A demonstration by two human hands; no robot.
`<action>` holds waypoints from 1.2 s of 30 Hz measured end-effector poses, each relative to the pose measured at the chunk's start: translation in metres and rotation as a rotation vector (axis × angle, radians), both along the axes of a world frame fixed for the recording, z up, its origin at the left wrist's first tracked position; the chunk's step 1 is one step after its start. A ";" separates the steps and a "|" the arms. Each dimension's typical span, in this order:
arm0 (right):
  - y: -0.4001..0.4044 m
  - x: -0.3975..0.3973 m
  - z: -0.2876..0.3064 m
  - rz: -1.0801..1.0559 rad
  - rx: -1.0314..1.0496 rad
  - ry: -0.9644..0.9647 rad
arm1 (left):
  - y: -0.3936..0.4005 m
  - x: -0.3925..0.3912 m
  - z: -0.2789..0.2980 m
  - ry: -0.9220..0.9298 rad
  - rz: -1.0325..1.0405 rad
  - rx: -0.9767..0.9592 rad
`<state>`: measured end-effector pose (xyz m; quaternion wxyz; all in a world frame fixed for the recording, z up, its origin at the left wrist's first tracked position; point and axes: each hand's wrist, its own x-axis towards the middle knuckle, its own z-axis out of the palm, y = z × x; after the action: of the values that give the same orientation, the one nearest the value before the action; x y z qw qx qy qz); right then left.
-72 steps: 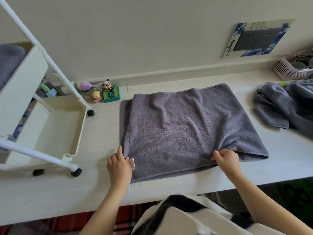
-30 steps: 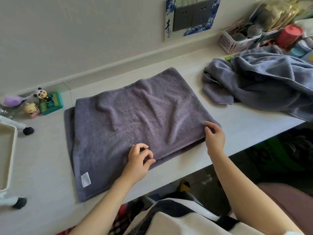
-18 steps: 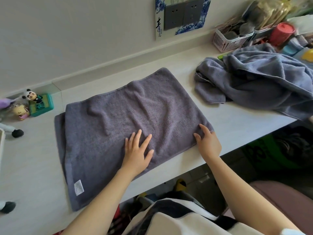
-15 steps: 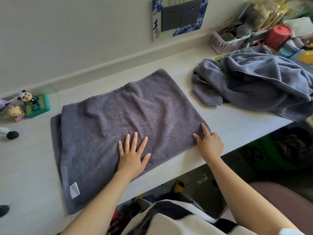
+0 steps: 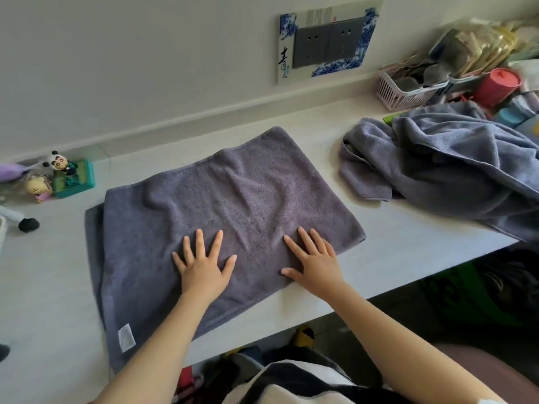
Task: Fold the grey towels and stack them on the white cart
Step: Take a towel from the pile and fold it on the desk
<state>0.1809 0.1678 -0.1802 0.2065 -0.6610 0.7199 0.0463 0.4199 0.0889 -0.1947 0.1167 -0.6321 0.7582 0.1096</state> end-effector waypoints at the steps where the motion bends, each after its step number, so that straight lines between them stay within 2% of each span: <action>1: -0.007 -0.007 -0.002 0.024 0.031 0.015 | 0.001 0.002 0.003 -0.020 0.009 0.009; 4: -0.047 -0.022 0.001 0.129 0.077 0.045 | 0.005 -0.001 0.012 -0.051 0.100 0.027; 6: -0.075 -0.032 0.007 0.164 0.092 0.144 | 0.006 -0.014 0.019 0.011 0.197 0.082; 9: -0.102 -0.030 0.020 0.114 0.065 0.319 | 0.006 -0.029 0.030 0.246 0.261 0.123; 11: -0.102 -0.010 0.029 0.072 0.017 0.206 | 0.004 -0.026 0.037 0.401 0.256 0.030; 13: -0.086 0.021 0.032 0.095 0.030 0.051 | -0.004 -0.012 0.036 0.348 0.210 -0.092; 14: -0.074 0.036 0.030 0.138 0.071 0.039 | -0.007 -0.001 0.034 0.298 0.207 -0.093; 17: -0.050 0.042 0.020 0.275 0.161 0.141 | -0.011 0.028 0.022 0.135 0.224 0.024; 19: -0.058 0.026 0.018 0.296 0.168 0.146 | -0.004 0.034 0.018 0.064 0.186 0.027; 23: -0.101 0.005 0.022 0.295 0.158 0.263 | 0.003 0.017 0.030 0.139 0.208 0.058; 25: -0.116 0.001 0.027 0.237 0.149 0.350 | 0.002 0.012 0.038 0.284 0.226 0.061; 27: -0.121 0.002 0.033 0.198 0.122 0.328 | -0.001 0.022 0.044 0.443 0.257 -0.076; 29: -0.111 0.015 0.038 0.193 0.064 0.179 | -0.006 0.041 0.039 0.392 0.281 -0.263; 30: -0.102 0.025 0.037 0.199 0.032 0.095 | -0.008 0.052 0.036 0.356 0.342 -0.286; 33: -0.066 0.053 0.023 0.171 0.045 -0.040 | -0.012 0.082 0.032 0.295 0.536 -0.127; 36: -0.048 0.062 0.005 0.173 0.088 0.037 | -0.010 0.104 0.029 0.267 0.573 -0.110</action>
<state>0.2433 0.1194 -0.1754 0.2171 -0.7100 0.6611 0.1079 0.5236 0.0792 -0.1653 -0.0539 -0.8052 0.5628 0.1788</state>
